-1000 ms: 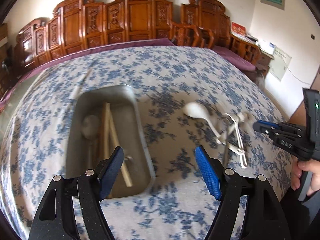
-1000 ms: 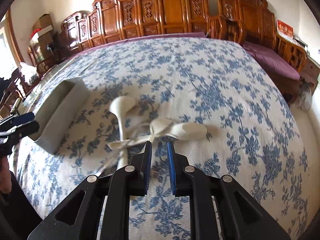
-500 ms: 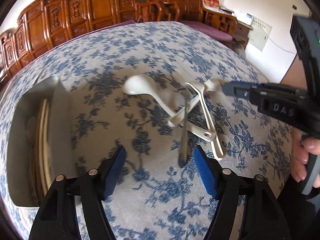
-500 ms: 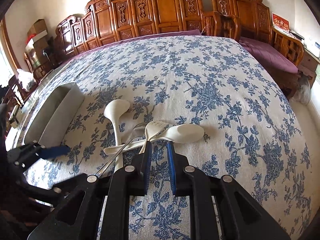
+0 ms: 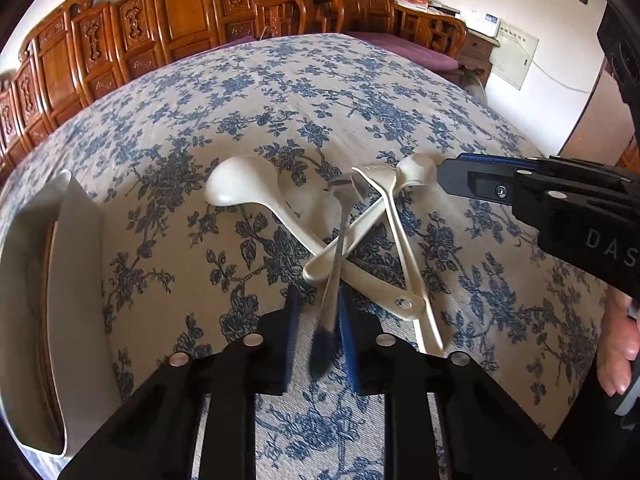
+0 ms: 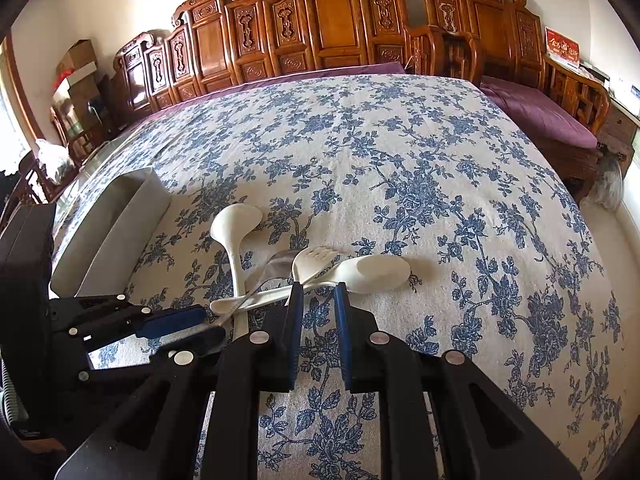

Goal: Organize utensils
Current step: 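Grasp a metal spoon with the left gripper while the right gripper grasps a white fork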

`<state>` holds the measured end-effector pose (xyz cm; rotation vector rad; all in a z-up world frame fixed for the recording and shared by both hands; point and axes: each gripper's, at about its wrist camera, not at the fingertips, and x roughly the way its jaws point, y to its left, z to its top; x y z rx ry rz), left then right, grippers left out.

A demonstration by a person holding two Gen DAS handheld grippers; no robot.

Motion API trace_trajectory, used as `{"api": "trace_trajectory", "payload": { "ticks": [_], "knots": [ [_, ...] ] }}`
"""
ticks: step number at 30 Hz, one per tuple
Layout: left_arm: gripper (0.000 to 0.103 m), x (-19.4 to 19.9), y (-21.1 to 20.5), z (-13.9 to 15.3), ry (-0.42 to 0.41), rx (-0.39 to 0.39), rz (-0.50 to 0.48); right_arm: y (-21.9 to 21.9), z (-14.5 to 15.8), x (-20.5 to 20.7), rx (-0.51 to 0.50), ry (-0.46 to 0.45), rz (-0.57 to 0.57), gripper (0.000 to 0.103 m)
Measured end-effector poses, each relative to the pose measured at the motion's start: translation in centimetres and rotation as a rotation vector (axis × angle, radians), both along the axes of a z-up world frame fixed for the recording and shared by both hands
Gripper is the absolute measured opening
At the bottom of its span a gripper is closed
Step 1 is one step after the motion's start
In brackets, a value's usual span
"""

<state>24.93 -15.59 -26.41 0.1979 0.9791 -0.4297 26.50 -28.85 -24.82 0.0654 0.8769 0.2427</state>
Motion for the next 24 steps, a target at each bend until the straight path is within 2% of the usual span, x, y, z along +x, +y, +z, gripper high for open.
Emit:
{"api": "trace_trajectory", "payload": {
  "ticks": [4,5,6,8,17,21,24],
  "knots": [
    [0.017,0.0,-0.5,0.0,-0.017,0.028,-0.015,0.3,-0.2,0.1,-0.004,0.004,0.004,0.018],
    [0.016,-0.1,-0.6,0.0,-0.022,0.033,-0.024,0.4,-0.3,0.2,-0.007,0.006,0.005,0.018],
    [0.009,-0.2,-0.6,0.0,-0.02,0.027,-0.035,0.5,-0.5,0.2,-0.015,0.01,0.007,0.018],
    [0.007,-0.2,-0.5,0.1,-0.016,0.026,-0.032,0.7,-0.7,0.3,-0.026,0.017,0.01,0.018],
    [0.007,-1.1,1.5,2.5,-0.039,-0.064,-0.018,1.3,-1.7,0.7,-0.009,0.05,0.024,0.018],
    [0.006,-1.4,1.9,3.4,-0.061,-0.085,-0.018,2.1,-2.1,1.0,-0.008,0.063,0.043,0.028],
    [0.006,-1.7,2.0,4.0,-0.079,-0.097,-0.022,2.6,-2.5,1.3,-0.015,0.076,0.051,0.029]
  ]
}}
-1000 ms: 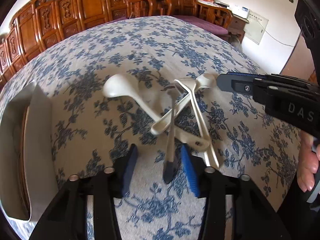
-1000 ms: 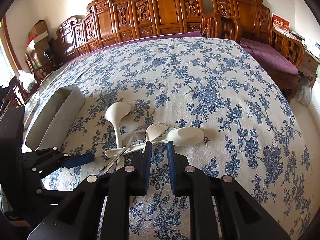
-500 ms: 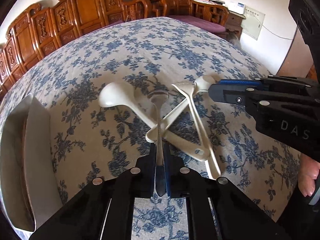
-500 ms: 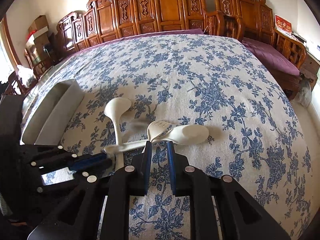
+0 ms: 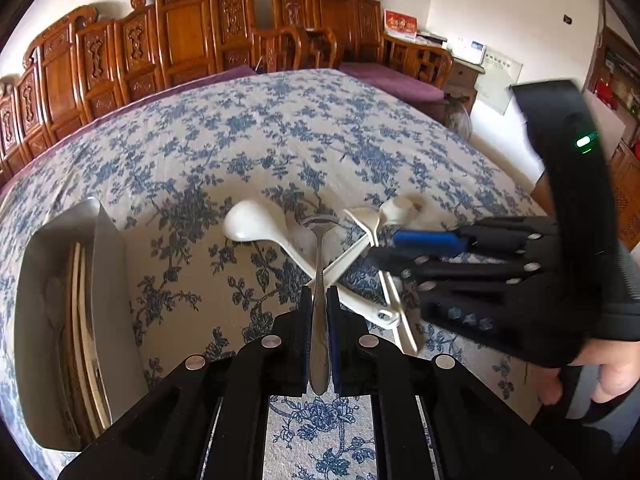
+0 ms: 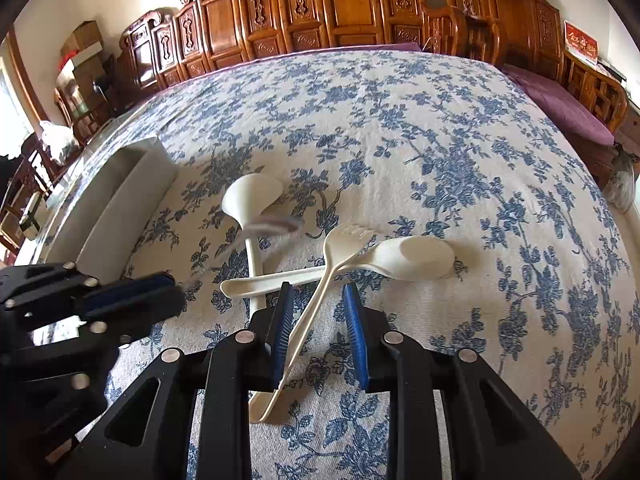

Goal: Organize utensils
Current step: 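Grasp a metal spoon with the left gripper while the right gripper grasps a white fork, then carry the metal spoon into the grey tray and open the left gripper while the right carries the fork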

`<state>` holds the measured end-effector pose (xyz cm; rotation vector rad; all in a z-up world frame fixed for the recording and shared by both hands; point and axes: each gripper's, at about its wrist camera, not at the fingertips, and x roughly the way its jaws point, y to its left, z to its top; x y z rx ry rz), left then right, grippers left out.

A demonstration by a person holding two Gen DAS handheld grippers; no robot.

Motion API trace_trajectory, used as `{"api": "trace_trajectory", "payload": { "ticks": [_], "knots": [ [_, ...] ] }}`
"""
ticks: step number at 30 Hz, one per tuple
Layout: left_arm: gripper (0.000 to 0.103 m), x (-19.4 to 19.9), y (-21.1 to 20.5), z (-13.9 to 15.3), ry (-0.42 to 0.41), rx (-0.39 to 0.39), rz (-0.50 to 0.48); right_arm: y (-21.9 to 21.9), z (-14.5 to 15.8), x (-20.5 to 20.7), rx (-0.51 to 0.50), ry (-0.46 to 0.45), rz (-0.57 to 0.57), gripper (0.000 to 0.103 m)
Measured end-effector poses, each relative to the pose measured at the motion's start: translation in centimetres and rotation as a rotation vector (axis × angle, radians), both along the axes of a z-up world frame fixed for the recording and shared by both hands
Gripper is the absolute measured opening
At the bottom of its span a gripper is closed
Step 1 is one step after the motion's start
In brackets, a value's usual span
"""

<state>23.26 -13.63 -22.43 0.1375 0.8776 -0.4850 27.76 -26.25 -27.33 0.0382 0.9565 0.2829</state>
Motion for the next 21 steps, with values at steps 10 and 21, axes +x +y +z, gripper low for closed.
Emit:
{"api": "trace_trajectory", "payload": {
  "ticks": [10,21],
  "knots": [
    [0.006,-0.3,0.9,1.9,-0.038,-0.039,0.013,0.8,-1.2,0.8,-0.044,0.028,-0.002,0.028],
    [0.006,-0.3,2.4,3.4,-0.069,-0.049,0.048,0.5,-1.3,1.0,-0.085,0.029,-0.034,0.007]
  ]
}}
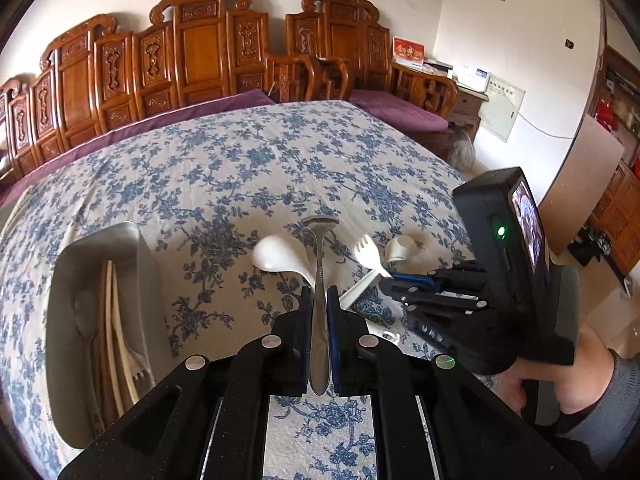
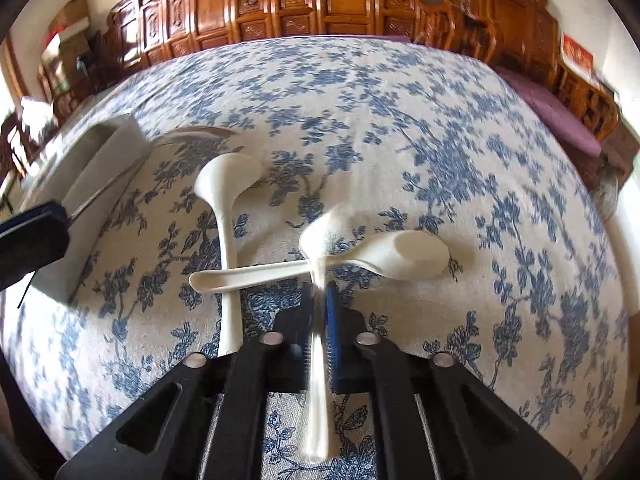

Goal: Organize utensils
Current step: 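Carry the metal spoon into the grey tray and open the left gripper while the right carries the fork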

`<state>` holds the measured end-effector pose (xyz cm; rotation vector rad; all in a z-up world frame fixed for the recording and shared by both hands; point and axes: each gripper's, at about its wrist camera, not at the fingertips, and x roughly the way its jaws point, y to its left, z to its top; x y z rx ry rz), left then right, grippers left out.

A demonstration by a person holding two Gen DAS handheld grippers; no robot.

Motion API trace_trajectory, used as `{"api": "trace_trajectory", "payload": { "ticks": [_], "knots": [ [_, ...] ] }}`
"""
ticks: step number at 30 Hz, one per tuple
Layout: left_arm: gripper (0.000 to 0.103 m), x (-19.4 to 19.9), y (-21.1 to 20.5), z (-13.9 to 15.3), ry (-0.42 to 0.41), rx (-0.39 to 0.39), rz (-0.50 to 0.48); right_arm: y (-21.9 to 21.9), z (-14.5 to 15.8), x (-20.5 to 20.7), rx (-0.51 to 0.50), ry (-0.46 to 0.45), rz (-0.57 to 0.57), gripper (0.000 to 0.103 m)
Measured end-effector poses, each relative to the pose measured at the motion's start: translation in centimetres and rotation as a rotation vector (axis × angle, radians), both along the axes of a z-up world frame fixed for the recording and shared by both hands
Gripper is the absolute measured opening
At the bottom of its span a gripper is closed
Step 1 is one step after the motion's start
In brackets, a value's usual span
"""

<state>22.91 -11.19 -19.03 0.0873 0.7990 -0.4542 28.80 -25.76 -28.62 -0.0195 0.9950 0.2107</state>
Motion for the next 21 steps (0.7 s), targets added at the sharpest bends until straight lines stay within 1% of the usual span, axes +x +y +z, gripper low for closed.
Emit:
{"api": "trace_trajectory", "payload": {
  "ticks": [2,6,14,18,21],
  "knots": [
    [0.006,-0.1,0.4,0.3,-0.006,-0.001,0.008,-0.4,0.1,0.0,0.0,-0.005,-0.014,0.004],
    [0.006,-0.4,1.2,0.9,-0.021,0.001,0.027,-0.8,1.1,-0.4,0.024,-0.04,-0.024,0.004],
    [0.006,-1.3,3.1,2.6,-0.056,0.03,0.065,-0.1,2.4,-1.4,0.047,-0.091,0.009,0.004],
    [0.006,-1.9,4.6,3.3,-0.055,0.035,0.094,0.4,3.0,-2.1,0.051,-0.117,0.021,0.004],
    [0.006,-2.1,5.8,3.8,-0.056,0.056,0.113,0.8,3.5,-2.6,0.06,-0.129,0.037,0.004]
  ]
}}
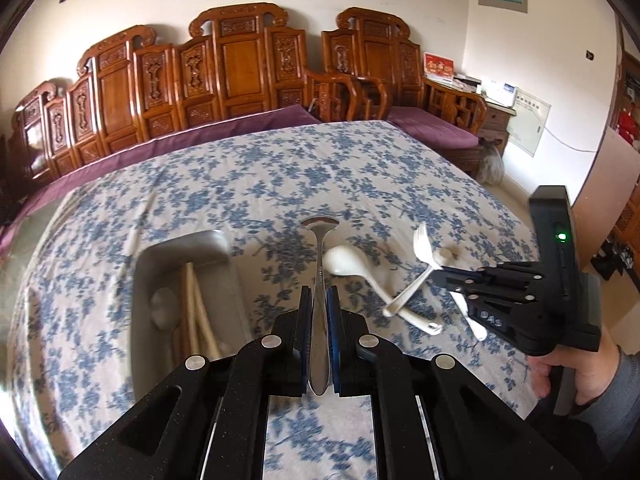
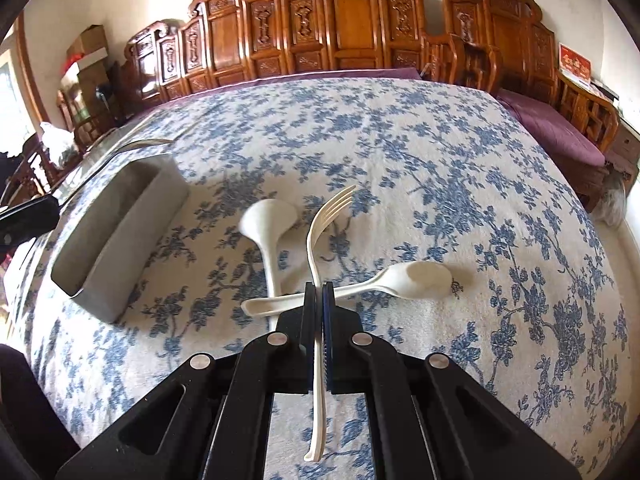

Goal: Organize utensils
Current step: 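Carry the metal spoon into the grey tray and open the left gripper while the right carries the fork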

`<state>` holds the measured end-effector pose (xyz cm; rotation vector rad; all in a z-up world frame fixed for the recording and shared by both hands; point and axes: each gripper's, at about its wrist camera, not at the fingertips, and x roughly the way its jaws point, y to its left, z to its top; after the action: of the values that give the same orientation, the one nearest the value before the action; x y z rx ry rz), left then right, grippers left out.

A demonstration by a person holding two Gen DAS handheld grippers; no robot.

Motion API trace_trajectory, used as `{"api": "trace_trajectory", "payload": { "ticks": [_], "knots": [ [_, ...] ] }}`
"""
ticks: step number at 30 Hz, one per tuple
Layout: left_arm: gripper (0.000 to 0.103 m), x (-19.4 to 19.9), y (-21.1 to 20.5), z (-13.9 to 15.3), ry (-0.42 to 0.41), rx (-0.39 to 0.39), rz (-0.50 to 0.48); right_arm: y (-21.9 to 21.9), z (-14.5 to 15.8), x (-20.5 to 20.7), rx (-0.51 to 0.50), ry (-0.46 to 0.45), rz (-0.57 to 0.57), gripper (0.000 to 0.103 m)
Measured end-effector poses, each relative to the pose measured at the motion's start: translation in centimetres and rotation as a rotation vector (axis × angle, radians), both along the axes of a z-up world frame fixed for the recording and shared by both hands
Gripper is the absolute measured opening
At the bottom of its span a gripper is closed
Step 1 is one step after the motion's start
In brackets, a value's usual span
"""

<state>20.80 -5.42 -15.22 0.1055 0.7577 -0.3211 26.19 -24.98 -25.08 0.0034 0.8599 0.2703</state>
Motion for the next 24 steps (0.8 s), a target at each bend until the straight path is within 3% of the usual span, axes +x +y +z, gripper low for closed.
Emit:
{"api": "trace_trajectory", "payload": {
  "ticks": [6,13,24],
  "knots": [
    [0.006,-0.2,2.3,0.9,-0.003,0.031,0.046,2.4,1.8,-1.6,-0.041,-0.047,0.056,0.004],
    [0.006,0.0,4.5,0.9,0.0,0.058,0.089,5.8,4.2,-3.1,-0.013,-0.084,0.123,0.004],
    [0.006,2.1,8.5,-2.2,0.066,0.086,0.158,9.9,7.2,-3.6,-0.019,-0.114,0.187,0.004]
  ]
}}
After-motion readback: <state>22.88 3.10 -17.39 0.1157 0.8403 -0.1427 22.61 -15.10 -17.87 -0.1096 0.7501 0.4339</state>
